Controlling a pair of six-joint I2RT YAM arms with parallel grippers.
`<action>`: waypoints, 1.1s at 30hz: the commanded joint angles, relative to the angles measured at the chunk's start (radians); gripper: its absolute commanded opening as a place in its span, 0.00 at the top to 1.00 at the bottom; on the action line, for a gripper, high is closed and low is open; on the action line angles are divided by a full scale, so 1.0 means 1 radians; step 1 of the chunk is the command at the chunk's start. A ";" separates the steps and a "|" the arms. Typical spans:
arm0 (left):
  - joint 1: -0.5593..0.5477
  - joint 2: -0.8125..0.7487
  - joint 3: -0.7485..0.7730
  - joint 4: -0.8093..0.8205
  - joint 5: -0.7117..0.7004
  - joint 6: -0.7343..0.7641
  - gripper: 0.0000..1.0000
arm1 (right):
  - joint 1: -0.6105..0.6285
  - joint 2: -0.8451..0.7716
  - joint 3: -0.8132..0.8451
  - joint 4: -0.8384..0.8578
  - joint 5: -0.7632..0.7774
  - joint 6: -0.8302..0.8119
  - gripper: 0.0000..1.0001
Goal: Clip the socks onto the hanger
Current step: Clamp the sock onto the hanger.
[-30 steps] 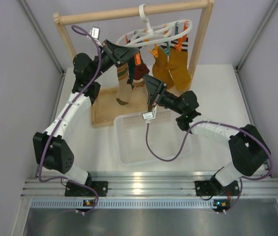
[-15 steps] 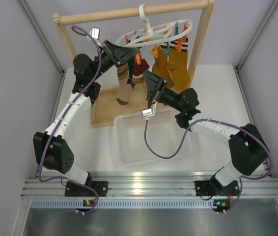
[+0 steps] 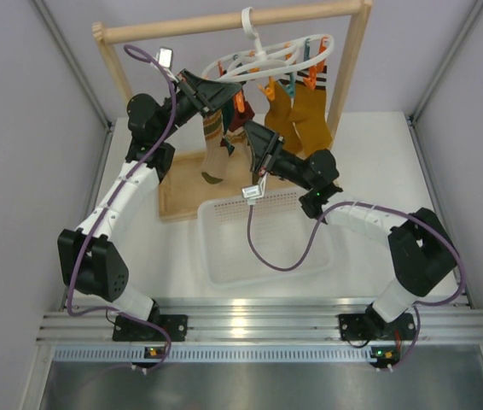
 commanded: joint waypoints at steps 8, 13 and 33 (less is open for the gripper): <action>-0.011 -0.005 -0.025 -0.019 0.154 0.001 1.00 | -0.017 0.021 0.107 0.077 -0.013 0.007 1.00; -0.011 -0.007 -0.021 -0.023 0.158 0.003 1.00 | -0.017 0.024 0.120 0.076 -0.009 -0.001 1.00; 0.012 0.013 0.034 0.033 0.129 0.010 0.48 | -0.017 0.041 0.154 0.057 -0.003 -0.001 1.00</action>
